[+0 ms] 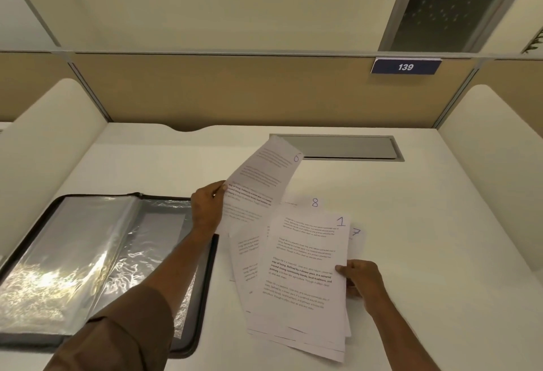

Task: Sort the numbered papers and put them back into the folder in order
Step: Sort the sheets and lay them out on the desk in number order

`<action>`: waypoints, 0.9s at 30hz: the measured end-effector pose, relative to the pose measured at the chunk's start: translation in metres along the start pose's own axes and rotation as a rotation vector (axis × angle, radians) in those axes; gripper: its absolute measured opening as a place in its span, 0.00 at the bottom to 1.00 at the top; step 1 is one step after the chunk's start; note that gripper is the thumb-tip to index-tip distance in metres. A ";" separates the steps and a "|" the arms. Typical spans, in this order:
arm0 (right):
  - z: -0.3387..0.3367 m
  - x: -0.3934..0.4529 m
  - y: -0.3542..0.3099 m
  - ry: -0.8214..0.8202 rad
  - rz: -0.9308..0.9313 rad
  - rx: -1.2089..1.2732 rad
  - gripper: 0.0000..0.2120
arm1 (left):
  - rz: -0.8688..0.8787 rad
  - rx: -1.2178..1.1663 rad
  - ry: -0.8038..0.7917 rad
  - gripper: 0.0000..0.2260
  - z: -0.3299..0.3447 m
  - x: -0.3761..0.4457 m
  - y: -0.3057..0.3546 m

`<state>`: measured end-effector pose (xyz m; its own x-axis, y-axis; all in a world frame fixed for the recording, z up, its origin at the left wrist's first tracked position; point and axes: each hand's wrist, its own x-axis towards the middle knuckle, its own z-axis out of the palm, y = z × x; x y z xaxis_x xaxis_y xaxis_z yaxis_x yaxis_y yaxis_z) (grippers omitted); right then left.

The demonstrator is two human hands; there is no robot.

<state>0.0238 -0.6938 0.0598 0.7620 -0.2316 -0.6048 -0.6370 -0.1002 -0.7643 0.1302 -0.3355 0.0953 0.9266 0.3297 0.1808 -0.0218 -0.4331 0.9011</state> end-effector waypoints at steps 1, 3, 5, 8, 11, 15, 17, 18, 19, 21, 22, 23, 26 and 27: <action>0.002 0.001 0.000 -0.004 -0.005 -0.024 0.02 | 0.002 -0.026 0.037 0.07 -0.002 0.002 0.000; 0.005 0.004 0.002 -0.006 -0.013 -0.063 0.03 | 0.019 -0.062 0.118 0.07 -0.008 0.007 0.002; 0.006 0.007 0.005 0.007 -0.036 -0.112 0.03 | 0.038 -0.101 0.196 0.07 -0.013 0.013 0.006; 0.005 0.008 0.008 0.033 -0.067 -0.158 0.04 | -0.004 -0.184 0.323 0.07 -0.024 0.022 0.010; 0.004 0.006 0.009 0.042 -0.090 -0.161 0.05 | -0.104 -0.312 0.429 0.07 -0.035 0.031 0.010; 0.003 0.004 0.008 0.052 -0.081 -0.102 0.08 | -0.243 -0.440 0.376 0.06 -0.036 0.015 0.007; 0.002 0.003 0.008 0.051 -0.077 -0.074 0.08 | -0.307 -0.463 0.323 0.05 -0.033 -0.003 0.000; 0.000 0.002 0.008 0.052 -0.075 -0.060 0.07 | -0.344 -0.471 0.314 0.05 -0.030 -0.012 -0.004; -0.002 0.002 0.007 0.055 -0.080 -0.036 0.06 | -0.381 -0.473 0.315 0.06 -0.029 -0.022 -0.008; -0.011 0.003 0.005 0.064 -0.084 0.013 0.06 | -0.438 -0.454 0.319 0.05 -0.027 -0.040 -0.019; -0.016 0.002 0.004 0.074 -0.083 0.042 0.05 | -0.455 -0.438 0.316 0.05 -0.028 -0.047 -0.026; -0.023 0.001 0.001 0.081 -0.088 0.091 0.04 | -0.467 -0.423 0.313 0.05 -0.030 -0.055 -0.031; -0.045 0.001 -0.010 0.092 -0.101 0.233 0.07 | -0.508 -0.375 0.326 0.07 -0.036 -0.070 -0.048; -0.053 0.002 -0.014 0.088 -0.100 0.279 0.04 | -0.521 -0.358 0.330 0.07 -0.039 -0.075 -0.051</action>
<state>0.0280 -0.7439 0.0814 0.7988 -0.3177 -0.5109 -0.4933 0.1403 -0.8585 0.0473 -0.3051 0.0510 0.6896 0.6798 -0.2496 0.2188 0.1330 0.9667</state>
